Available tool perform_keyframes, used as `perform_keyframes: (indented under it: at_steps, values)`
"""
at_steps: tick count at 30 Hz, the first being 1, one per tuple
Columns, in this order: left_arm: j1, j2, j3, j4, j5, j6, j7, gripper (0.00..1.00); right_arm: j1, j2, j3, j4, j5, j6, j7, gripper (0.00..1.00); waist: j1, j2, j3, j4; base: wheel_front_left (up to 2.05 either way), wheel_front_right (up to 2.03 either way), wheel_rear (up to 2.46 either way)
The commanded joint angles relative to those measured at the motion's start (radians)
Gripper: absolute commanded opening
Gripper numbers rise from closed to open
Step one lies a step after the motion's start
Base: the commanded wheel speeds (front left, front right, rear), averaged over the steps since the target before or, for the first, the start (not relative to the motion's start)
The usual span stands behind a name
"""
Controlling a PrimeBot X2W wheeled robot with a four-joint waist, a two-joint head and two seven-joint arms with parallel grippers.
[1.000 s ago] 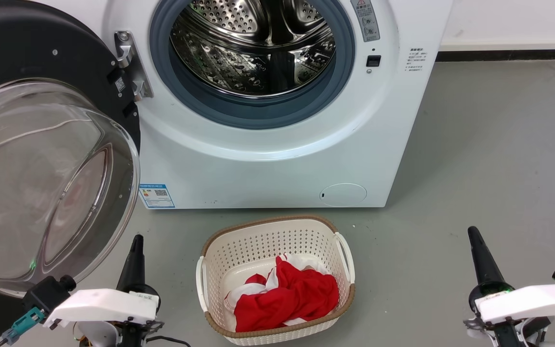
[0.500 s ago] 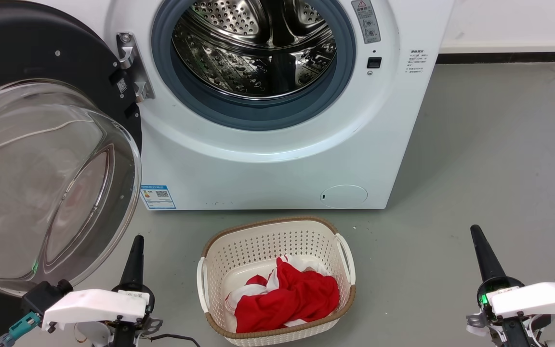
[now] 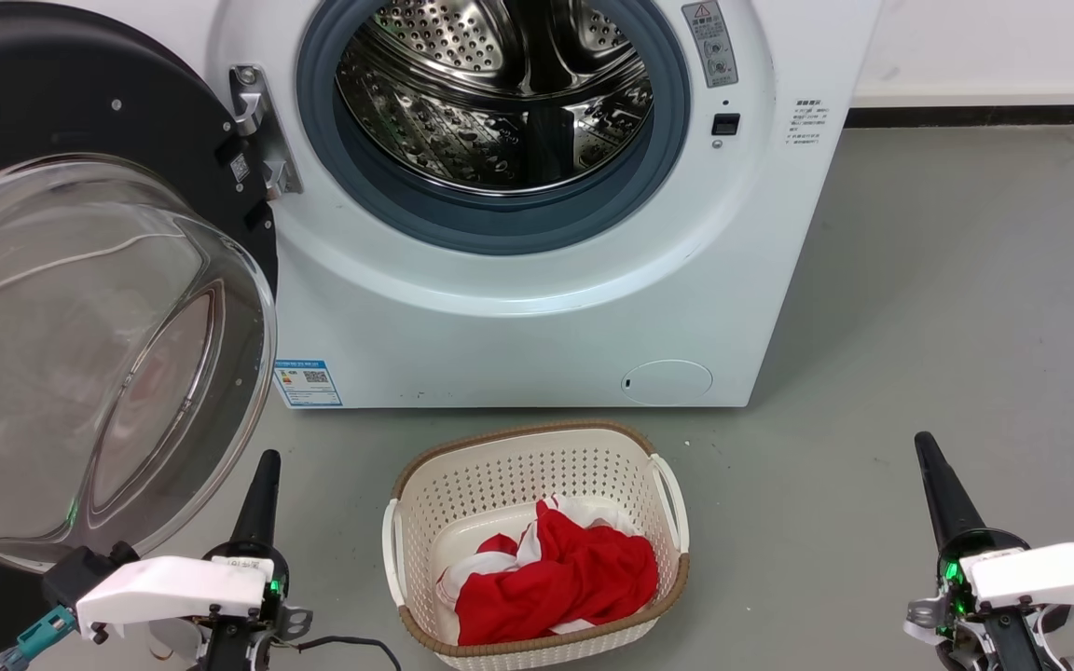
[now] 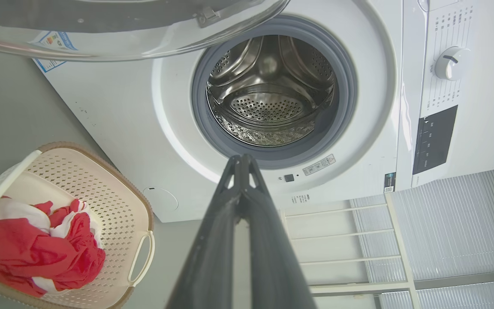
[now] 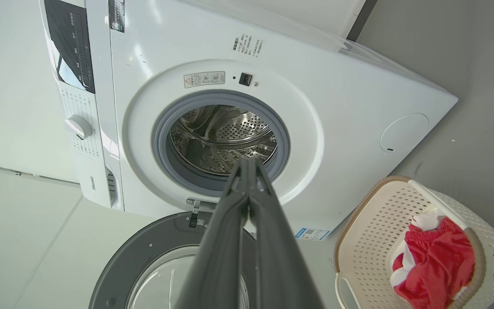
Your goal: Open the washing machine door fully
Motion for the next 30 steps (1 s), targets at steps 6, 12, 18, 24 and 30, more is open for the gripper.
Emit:
perform_keyframes:
  at_steps: [6, 12, 18, 24, 30]
  values:
    - [-0.019, -0.001, 0.01, 0.003, -0.069, -0.011, 0.019, 0.0, -0.029, -0.003, -0.01, 0.007, 0.069, 0.0, 0.014, 0.0, 0.0, 0.0, -0.002, 0.001, 0.0, 0.0, 0.0]
    - [-0.022, -0.002, 0.014, 0.008, -0.119, -0.017, 0.033, 0.0, -0.031, -0.002, -0.016, 0.014, 0.117, 0.0, 0.026, 0.0, 0.0, 0.0, -0.004, 0.002, 0.0, 0.0, 0.0]
    - [-0.024, -0.003, 0.018, 0.014, -0.168, -0.02, 0.045, 0.0, -0.035, 0.0, -0.022, 0.02, 0.164, 0.0, 0.037, 0.0, 0.0, 0.0, -0.006, 0.003, 0.0, 0.0, 0.0]
    - [-0.027, -0.004, 0.023, 0.019, -0.214, -0.027, 0.056, 0.0, -0.041, 0.001, -0.028, 0.027, 0.207, 0.0, 0.046, 0.0, 0.0, 0.0, -0.008, 0.004, 0.0, 0.0, 0.0]
    - [-0.024, -0.005, 0.028, 0.023, -0.257, -0.03, 0.068, 0.0, -0.046, 0.003, -0.033, 0.034, 0.249, 0.0, 0.056, 0.0, 0.0, 0.0, -0.01, 0.005, 0.0, 0.0, 0.0]
